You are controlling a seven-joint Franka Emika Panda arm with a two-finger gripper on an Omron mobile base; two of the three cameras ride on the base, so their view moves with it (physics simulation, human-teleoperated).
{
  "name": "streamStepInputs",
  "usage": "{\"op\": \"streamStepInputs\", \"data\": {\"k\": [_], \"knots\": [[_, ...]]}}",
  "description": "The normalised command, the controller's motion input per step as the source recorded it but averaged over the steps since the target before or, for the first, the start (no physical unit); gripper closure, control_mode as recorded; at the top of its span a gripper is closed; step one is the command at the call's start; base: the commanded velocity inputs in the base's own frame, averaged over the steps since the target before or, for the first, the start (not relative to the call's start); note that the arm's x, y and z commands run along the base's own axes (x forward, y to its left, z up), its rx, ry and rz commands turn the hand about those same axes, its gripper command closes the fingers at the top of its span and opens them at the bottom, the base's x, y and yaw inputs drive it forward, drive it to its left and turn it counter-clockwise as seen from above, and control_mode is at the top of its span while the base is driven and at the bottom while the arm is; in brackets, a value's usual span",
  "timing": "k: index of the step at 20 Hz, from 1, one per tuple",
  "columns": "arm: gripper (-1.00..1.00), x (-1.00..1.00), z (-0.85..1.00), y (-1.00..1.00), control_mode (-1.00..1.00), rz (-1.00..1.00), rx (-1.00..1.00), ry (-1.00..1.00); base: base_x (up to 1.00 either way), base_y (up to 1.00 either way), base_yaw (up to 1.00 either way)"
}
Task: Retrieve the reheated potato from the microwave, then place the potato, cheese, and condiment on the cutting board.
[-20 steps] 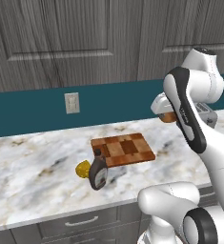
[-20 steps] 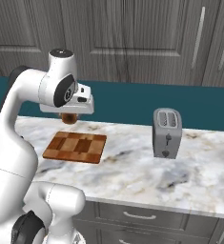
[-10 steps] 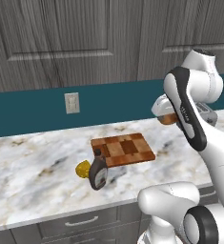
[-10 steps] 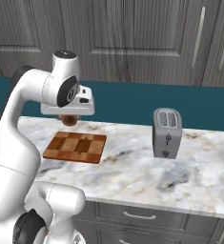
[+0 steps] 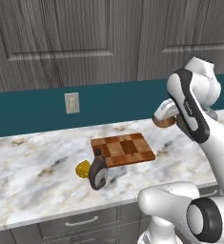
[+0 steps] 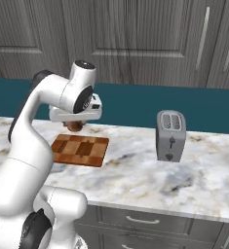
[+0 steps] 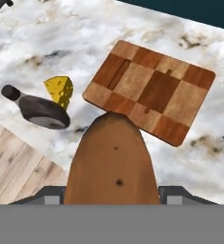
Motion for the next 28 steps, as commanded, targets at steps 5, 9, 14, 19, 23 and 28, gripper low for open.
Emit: {"op": "streamStepInputs", "data": {"k": [5,9,14,19,23,28], "knots": [[1.0,0.13,-0.45,0.0,-1.0,-0.01,-0.06,-0.12,0.0,0.0,0.0],[1.0,0.17,-0.37,0.0,-1.0,-0.17,-0.13,0.0,0.0,0.0,0.0],[1.0,0.33,-0.41,-0.01,-1.0,-0.15,-0.09,0.0,0.0,0.0,0.0],[1.0,0.44,-0.4,-0.06,-1.0,0.0,0.0,0.0,0.0,0.0,0.0],[1.0,0.48,-0.43,-0.06,-1.0,0.0,0.0,0.0,0.0,0.0,0.0],[1.0,0.52,-0.42,-0.03,-1.0,0.0,0.0,0.0,0.0,0.0,0.0]]}}
